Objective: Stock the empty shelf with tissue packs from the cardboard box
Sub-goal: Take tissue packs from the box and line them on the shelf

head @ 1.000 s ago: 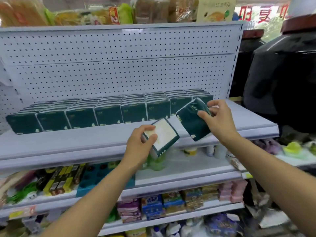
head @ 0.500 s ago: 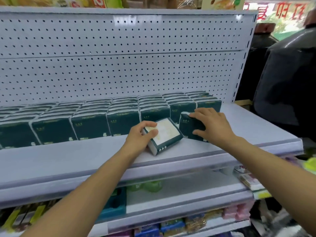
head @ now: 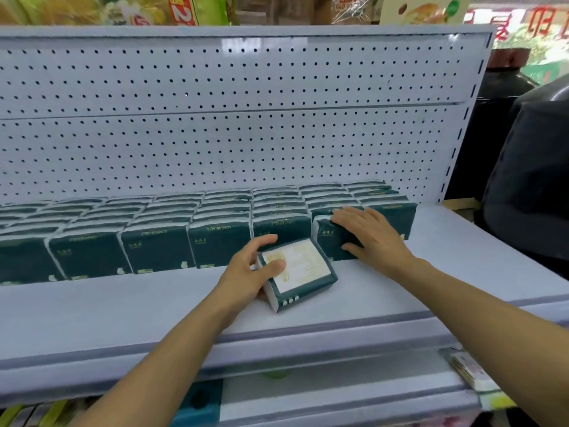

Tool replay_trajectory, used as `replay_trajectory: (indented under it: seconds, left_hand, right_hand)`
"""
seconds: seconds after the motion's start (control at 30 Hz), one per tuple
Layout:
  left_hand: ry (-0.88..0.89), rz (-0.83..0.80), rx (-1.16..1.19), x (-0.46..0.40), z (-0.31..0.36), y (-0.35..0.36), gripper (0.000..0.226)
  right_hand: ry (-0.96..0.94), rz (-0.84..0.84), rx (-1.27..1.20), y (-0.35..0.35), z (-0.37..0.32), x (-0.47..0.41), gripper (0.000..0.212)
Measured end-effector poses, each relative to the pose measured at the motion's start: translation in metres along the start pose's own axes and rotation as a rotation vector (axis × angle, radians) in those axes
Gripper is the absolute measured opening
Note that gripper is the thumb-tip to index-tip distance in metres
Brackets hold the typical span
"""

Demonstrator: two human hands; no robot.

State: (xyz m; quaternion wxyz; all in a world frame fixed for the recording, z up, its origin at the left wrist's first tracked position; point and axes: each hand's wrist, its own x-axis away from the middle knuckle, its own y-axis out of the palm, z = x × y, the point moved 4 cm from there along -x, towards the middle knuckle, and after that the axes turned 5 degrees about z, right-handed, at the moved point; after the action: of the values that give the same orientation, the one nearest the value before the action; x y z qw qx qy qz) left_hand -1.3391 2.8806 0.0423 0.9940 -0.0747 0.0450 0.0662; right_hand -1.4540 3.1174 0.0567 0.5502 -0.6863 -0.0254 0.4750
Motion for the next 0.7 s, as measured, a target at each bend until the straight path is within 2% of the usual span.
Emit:
replay_trajectory:
  seconds: [0.2,0.33,0.43,0.53,0.57,0.6,0.7]
  left_hand:
    - [-0.033,0.052,0.002,0.001,0.002,0.002,0.029]
    - [-0.02,0.097,0.01,0.003,0.006,0.001,0.027]
    - [-0.024,0.151,0.058,0.002,0.012,0.003,0.028]
    - [-0.071,0.147,0.186,0.006,0.022,0.018,0.024]
    - [-0.093,0.126,0.222,0.008,0.027,0.025,0.021]
    - [-0.117,0.111,0.233,0.01,0.031,0.031,0.027]
    - [-0.148,0.132,0.128,0.014,0.037,0.04,0.065]
  right_hand:
    - [-0.038,0.045,0.033,0.008,0.002,-0.011,0.067]
    - [-0.073,0.1,0.032,-0.006,-0.009,-0.004,0.083]
    - [-0.221,0.092,-0.063,-0.024,-0.03,0.013,0.091]
    - [-0.308,0.101,-0.135,-0.035,-0.051,0.028,0.076]
    - [-0.267,0.145,-0.206,-0.039,-0.053,0.031,0.064]
    - [-0.164,0.188,-0.324,-0.044,-0.055,0.033,0.05]
    - [0.403,0.161,-0.89,-0.055,-0.051,0.04,0.017]
